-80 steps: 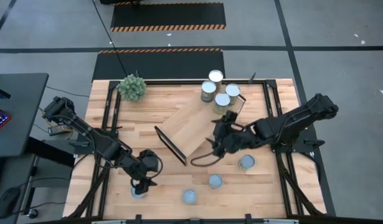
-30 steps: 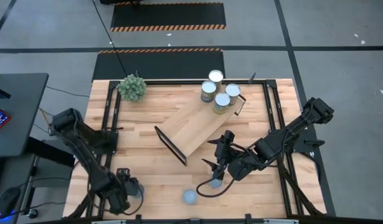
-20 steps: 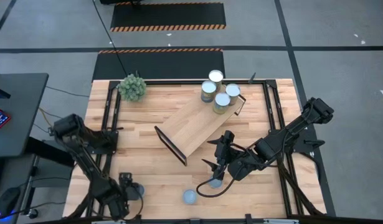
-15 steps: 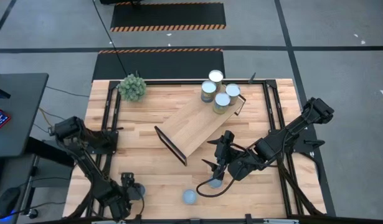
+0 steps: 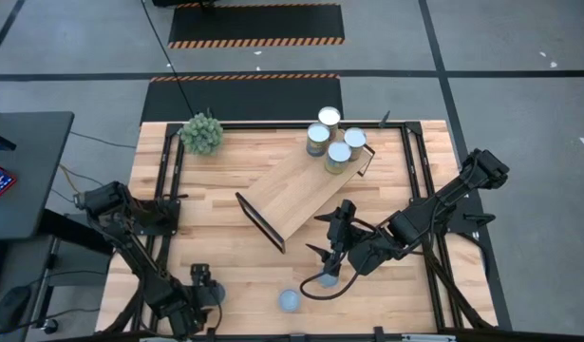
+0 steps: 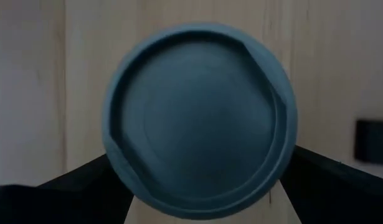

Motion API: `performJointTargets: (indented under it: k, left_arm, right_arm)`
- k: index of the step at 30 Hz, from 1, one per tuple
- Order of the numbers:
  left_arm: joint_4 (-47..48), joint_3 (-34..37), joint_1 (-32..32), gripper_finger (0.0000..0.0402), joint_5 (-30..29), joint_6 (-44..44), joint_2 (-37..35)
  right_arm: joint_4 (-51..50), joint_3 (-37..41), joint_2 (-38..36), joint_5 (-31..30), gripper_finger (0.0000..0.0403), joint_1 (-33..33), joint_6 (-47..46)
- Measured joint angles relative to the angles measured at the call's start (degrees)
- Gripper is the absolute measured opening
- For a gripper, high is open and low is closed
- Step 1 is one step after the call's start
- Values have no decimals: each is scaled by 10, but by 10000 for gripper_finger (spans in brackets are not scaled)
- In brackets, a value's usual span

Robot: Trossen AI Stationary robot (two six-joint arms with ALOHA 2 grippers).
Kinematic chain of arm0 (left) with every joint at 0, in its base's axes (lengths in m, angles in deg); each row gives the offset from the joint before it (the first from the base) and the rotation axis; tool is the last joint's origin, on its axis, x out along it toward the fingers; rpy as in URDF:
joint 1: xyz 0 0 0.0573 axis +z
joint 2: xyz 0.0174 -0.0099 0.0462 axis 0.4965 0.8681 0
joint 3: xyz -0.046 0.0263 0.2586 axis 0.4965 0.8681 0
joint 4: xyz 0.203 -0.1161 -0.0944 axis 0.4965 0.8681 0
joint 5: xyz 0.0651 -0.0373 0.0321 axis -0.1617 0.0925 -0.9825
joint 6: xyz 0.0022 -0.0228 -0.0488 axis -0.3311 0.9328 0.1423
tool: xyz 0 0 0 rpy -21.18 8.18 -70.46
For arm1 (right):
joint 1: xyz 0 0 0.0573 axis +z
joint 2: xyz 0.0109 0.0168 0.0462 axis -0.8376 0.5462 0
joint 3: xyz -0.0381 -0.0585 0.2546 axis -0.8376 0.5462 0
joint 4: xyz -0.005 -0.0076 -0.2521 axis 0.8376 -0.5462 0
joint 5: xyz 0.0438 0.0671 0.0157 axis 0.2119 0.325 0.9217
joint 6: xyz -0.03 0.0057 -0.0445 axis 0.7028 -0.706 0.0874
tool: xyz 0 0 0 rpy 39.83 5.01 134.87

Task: Pick and place cans onto a shelf
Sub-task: Put the small canned peas can on the shelf

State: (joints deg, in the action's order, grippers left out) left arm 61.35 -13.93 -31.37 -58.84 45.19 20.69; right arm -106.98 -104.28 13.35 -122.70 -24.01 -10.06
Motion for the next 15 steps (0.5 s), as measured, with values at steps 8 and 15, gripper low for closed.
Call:
performJointTargets:
  k: [8,15]
  left_arm:
    - [-48,0,2,359,-54,15,0]
    - [-60,0,10,358,-74,12,3]
  right_arm:
    - [1,0,0,0,354,0,-10]
    - [2,0,0,0,354,0,-9]
